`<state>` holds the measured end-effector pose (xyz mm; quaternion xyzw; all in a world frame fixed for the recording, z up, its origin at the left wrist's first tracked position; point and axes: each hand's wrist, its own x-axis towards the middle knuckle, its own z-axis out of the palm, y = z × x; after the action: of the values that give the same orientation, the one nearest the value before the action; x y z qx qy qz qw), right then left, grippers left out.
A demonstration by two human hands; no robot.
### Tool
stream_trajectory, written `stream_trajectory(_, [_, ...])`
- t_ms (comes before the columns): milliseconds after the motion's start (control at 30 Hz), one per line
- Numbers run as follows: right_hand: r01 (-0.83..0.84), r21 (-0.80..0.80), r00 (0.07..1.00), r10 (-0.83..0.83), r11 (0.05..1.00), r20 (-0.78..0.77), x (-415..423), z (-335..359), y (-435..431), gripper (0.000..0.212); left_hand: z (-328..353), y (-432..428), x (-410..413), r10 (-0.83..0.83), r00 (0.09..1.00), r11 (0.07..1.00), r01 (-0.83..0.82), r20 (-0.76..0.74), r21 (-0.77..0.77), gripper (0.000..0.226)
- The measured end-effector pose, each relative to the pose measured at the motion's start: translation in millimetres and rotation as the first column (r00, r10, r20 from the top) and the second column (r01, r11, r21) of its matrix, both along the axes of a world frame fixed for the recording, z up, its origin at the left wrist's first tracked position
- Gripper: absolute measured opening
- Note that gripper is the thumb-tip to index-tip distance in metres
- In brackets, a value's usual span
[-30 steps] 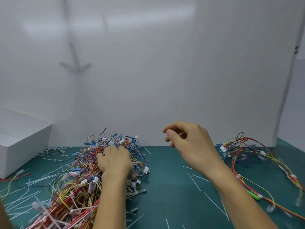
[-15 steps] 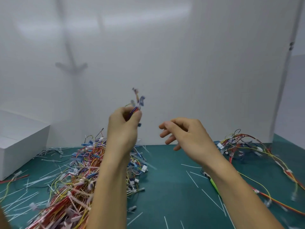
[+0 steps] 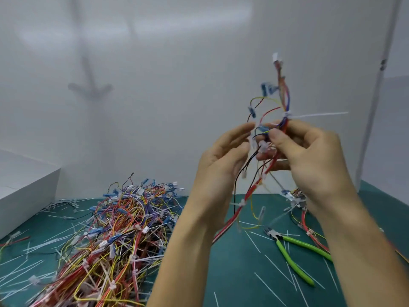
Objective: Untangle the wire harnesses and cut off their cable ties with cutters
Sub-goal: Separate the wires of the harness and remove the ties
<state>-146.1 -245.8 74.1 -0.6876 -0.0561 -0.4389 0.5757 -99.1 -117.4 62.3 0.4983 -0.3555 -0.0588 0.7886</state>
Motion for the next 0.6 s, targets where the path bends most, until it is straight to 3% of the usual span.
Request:
stream_trajectory(100, [0.161,-0.02,0.987,-0.16,0.987,0.033,0,-1,-18,0.028,1,15,7,0.212,0.977,0.961,-0.215,0.036,0.177,0.027])
stream_trajectory(267, [0.488,-0.029,0.861,-0.476,0.872,0.177,-5,-4,-46,0.019,0,31,14,0.29,0.953,0.894,-0.304,0.092,0.329,0.021])
stream_trajectory(367, [0.576,-0.086,0.811,-0.554,0.813,0.189,-6,-6,-54,0.022,-1,31,16,0.31,0.946,0.885,-0.323,0.095,0.334,0.021])
stream_trajectory(467, [0.473,-0.142,0.881,-0.46,0.87,0.112,0,-7,-48,0.017,-2,25,13,0.303,0.946,0.889,-0.325,0.117,0.322,0.021])
stream_trajectory(600, [0.068,-0.043,0.994,-0.072,0.997,-0.086,7,-6,-26,0.02,-1,15,5,0.291,0.934,0.919,-0.333,0.207,0.213,0.018])
